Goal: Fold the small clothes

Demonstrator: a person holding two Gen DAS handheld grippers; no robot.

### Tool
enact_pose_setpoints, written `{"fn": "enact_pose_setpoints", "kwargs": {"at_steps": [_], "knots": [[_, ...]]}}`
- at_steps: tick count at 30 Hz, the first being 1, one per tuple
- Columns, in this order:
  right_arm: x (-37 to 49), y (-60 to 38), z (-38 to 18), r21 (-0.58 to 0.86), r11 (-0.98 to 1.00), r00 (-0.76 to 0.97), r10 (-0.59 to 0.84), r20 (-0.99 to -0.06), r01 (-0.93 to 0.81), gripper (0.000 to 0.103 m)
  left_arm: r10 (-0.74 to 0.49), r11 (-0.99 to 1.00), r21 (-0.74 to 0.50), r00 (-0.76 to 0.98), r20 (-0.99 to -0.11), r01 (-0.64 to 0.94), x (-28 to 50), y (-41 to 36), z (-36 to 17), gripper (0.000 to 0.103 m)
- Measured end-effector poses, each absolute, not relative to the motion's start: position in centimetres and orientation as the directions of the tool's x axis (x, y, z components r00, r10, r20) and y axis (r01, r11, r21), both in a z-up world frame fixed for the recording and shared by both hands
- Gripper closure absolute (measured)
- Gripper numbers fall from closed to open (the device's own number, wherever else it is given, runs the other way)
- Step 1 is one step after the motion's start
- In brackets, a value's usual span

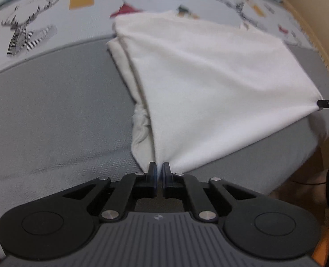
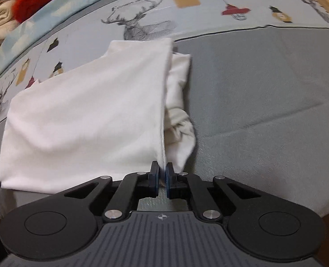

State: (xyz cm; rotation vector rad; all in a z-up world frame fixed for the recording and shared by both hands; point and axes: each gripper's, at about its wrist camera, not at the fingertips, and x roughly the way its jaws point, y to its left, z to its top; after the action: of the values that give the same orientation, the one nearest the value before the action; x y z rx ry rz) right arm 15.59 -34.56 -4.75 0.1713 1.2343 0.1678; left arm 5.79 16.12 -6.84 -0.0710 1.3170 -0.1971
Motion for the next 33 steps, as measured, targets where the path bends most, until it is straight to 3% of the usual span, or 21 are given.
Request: {"fn": "enact_pose_setpoints", "kwargs": {"at_steps": [4, 7, 11, 14, 19, 22, 24, 25, 31, 33], "knots": [[15.1, -33.8, -6.7, 0.146, 0.988, 0.193, 0.155, -0.969, -0.058, 0.098, -0.143, 0.981, -0.117, 0.165, -0.976, 0.158, 5.4, 15.5, -7.9, 0.097], [15.2, -33.0, -6.3, 0.073, 0.995, 0.225, 0.087, -0.971, -0.071, 0.093, -0.166, 0.981, -0.14, 0.208, -0.964, 0.138, 5.7, 16.3, -6.9, 0.093], [15.9, -32.5, -4.1, 0.04, 0.997, 0.371, 0.064, -0.926, -0.072, 0.072, -0.163, 0.987, -0.159, 0.309, -0.937, 0.037, 7.0, 18.0, -6.0, 0.06], [16.5, -32.3, -3.0, 0.101, 0.992, 0.442, 0.123, -0.888, -0.072, 0.063, -0.197, 0.966, -0.243, 0.361, -0.911, -0.085, 8.0, 19.6, -6.5, 0.055], [18.2, -31.4, -4.2, 0.162, 0.985, 0.423, 0.175, -0.889, -0.067, 0.063, -0.259, 0.928, -0.336, 0.365, -0.894, -0.164, 10.0, 20.0, -7.5, 0.055], [18.9, -30.5, -6.8, 0.054, 0.996, 0.34, 0.075, -0.938, -0.069, 0.063, -0.281, 0.912, -0.364, 0.36, -0.89, -0.19, 10.9, 19.7, -8.5, 0.055], [19.3, -30.6, -8.1, -0.023, 0.998, 0.276, -0.005, -0.961, -0.061, 0.053, -0.301, 0.897, -0.385, 0.339, -0.891, -0.216, 11.4, 20.2, -9.8, 0.055], [19.5, -30.9, -8.1, -0.026, 0.999, 0.274, -0.013, -0.962, -0.044, 0.053, -0.308, 0.893, -0.391, 0.331, -0.892, -0.223, 11.5, 20.3, -10.3, 0.055], [18.1, -32.0, -0.2, 0.053, 0.998, 0.514, 0.052, -0.856, -0.013, 0.054, -0.349, 0.878, -0.434, 0.352, -0.869, -0.2, 12.8, 20.0, -11.3, 0.056], [16.7, -32.5, 2.8, 0.099, 0.994, 0.613, 0.1, -0.784, -0.036, 0.054, -0.34, 0.893, -0.418, 0.358, -0.87, -0.169, 13.1, 19.5, -11.3, 0.066]]}}
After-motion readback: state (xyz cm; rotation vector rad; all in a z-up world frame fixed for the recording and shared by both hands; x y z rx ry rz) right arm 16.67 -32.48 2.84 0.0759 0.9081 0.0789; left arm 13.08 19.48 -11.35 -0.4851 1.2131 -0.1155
